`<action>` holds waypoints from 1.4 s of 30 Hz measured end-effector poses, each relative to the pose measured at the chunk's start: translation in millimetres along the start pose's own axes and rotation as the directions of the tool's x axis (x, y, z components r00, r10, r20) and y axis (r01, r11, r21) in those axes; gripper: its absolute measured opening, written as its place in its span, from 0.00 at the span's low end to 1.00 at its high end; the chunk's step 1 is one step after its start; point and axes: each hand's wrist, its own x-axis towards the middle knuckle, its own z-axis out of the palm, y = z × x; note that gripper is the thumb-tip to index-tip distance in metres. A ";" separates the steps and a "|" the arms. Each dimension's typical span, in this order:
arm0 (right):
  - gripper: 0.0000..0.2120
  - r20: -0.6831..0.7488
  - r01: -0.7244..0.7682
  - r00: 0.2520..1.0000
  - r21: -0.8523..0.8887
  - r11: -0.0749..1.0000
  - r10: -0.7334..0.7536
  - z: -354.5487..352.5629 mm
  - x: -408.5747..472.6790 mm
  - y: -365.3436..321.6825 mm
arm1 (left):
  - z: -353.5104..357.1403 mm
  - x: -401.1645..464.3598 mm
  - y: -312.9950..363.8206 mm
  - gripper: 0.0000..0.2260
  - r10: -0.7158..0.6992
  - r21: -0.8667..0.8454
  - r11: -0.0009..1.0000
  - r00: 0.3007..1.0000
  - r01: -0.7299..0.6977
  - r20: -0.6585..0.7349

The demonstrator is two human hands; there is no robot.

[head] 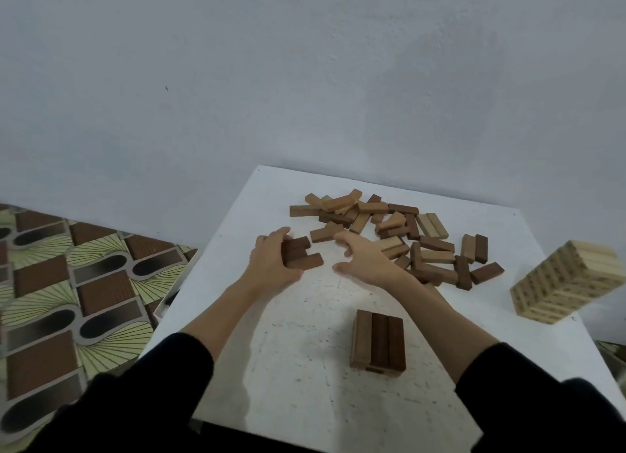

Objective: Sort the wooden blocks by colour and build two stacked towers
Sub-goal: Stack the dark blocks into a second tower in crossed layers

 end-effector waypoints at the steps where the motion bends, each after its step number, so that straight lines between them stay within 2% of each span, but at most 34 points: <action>1: 0.31 0.027 0.001 1.000 0.013 1.000 -0.001 0.9 -0.5 -1.5 | -2.8 -3.2 -1.4 0.36 0.011 -0.038 0.999 0.999 -0.009 0.049; 5: 0.38 0.110 0.019 0.994 -0.045 0.999 -0.014 10.2 -4.2 -4.5 | -4.4 -11.1 4.9 0.37 0.133 -0.019 0.991 0.966 -0.133 0.222; 7: 0.37 0.102 0.030 0.995 -0.074 0.997 -0.022 13.4 -6.4 -3.9 | 0.1 -15.5 9.3 0.39 0.176 -0.019 0.984 0.953 -0.177 0.245; 9: 0.37 0.089 0.019 0.996 -0.055 0.998 -0.014 13.4 -9.3 -2.1 | 4.7 -19.1 9.4 0.41 0.191 0.046 0.978 0.965 -0.202 0.179; 11: 0.38 0.083 -0.009 0.997 -0.026 1.000 0.011 12.8 -11.8 1.1 | 7.5 -22.4 7.1 0.43 0.146 0.090 0.984 0.983 -0.156 0.111; 16: 0.37 0.060 -0.039 0.998 0.032 0.999 0.037 14.0 -13.2 3.8 | 10.4 -32.3 2.8 0.44 0.046 -0.119 0.992 0.996 -0.037 0.075; 23: 0.35 0.048 -0.053 0.998 0.107 0.993 0.048 17.6 -11.9 1.6 | 6.0 -34.0 2.1 0.43 0.056 -0.200 0.979 0.997 -0.044 0.058; 33: 0.34 0.046 -0.056 0.998 0.095 0.994 0.051 19.6 -11.9 -1.0 | 8.5 -32.7 -4.1 0.41 0.073 -0.234 0.970 0.996 -0.060 0.049; 37: 0.28 0.035 -0.058 0.998 0.078 0.995 0.056 17.9 -13.0 -4.8 | 9.1 -31.2 -6.0 0.40 0.072 -0.262 0.963 0.996 -0.058 0.044; 42: 0.28 0.025 -0.072 0.997 0.098 0.993 0.070 18.3 -14.8 -6.4 | 9.2 -31.6 -8.8 0.39 0.083 -0.263 0.962 0.996 -0.069 0.042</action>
